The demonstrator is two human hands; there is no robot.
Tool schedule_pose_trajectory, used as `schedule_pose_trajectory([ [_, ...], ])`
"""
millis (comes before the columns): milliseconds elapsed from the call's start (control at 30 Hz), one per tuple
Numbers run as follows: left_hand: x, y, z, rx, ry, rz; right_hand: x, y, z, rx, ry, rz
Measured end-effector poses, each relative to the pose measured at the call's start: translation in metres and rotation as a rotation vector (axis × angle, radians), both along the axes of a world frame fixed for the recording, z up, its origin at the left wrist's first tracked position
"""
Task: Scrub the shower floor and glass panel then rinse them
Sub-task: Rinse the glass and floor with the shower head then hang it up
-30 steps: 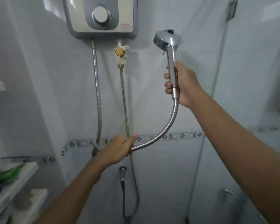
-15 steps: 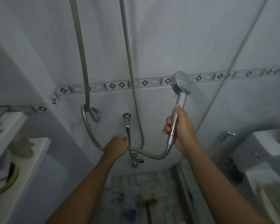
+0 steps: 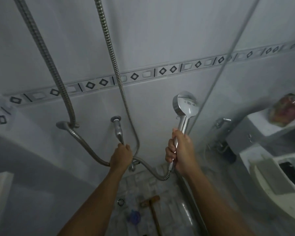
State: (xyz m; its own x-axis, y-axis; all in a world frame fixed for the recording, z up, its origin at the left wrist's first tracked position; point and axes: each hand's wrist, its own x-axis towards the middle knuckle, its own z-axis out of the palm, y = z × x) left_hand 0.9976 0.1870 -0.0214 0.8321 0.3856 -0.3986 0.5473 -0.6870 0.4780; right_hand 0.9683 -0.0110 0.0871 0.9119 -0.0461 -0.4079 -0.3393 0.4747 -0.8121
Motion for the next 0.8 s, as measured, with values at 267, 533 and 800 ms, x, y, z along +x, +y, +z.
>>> schedule_pose_trajectory([
  [267, 0.007, -0.002, -0.005, -0.022, -0.103, -0.031, -0.001, 0.007, -0.005, -0.095, -0.009, -0.048],
  [533, 0.007, -0.008, -0.004, -0.008, -0.132, -0.061, -0.012, -0.002, -0.006, -0.142, -0.038, -0.077],
  [800, -0.021, -0.059, 0.027, 0.148, -0.065, -0.304, -0.039, -0.058, 0.017, -0.315, -0.155, -0.229],
])
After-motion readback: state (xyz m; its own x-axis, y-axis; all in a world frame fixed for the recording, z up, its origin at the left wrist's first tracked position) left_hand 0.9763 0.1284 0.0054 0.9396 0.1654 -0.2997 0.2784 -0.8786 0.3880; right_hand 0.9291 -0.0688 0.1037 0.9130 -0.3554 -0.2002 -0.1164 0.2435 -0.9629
